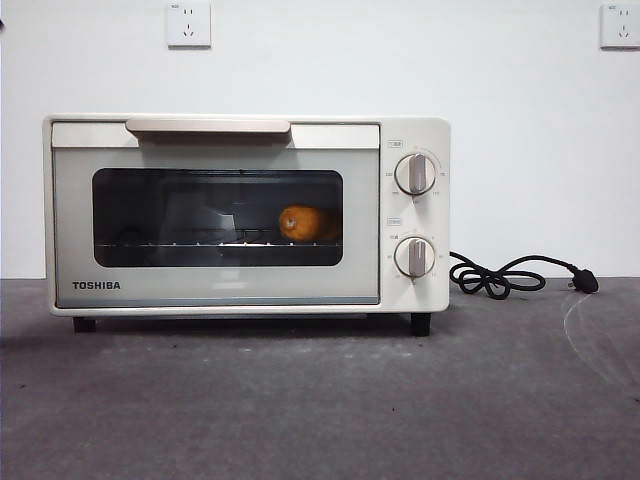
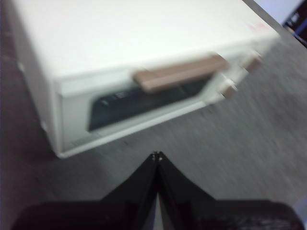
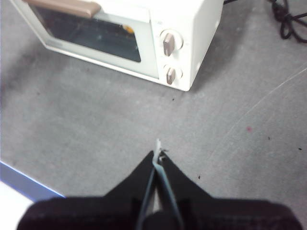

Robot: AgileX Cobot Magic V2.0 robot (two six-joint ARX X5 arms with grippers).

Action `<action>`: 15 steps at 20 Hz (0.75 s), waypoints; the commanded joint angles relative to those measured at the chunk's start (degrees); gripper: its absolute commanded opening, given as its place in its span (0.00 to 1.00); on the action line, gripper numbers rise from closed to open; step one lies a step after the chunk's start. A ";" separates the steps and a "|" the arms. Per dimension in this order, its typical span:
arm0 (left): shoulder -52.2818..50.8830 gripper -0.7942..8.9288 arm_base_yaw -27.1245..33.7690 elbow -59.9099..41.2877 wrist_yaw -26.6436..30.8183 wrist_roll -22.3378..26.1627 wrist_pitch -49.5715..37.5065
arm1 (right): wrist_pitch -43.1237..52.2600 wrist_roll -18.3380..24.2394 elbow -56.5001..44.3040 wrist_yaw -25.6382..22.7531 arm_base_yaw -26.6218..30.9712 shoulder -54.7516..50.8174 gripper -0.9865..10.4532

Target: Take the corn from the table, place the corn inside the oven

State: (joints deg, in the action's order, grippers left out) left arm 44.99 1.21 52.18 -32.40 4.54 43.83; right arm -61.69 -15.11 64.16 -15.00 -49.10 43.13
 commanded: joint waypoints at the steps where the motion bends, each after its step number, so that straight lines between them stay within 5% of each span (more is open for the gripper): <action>1: -4.90 0.07 -2.34 0.02 0.11 1.75 4.87 | 0.37 1.49 -0.15 0.00 -0.04 1.25 0.08; 8: -13.38 0.07 -4.28 0.02 1.05 1.75 13.66 | 0.37 1.77 -0.15 2.19 -0.04 3.15 0.08; 15: -13.11 0.07 -4.28 0.02 0.92 1.75 13.60 | 0.31 1.70 -0.15 2.60 -0.04 3.15 0.08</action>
State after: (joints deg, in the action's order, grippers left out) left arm 31.86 -2.96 52.18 -31.44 5.56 57.84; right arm -61.69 -13.67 64.16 -12.47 -49.10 46.33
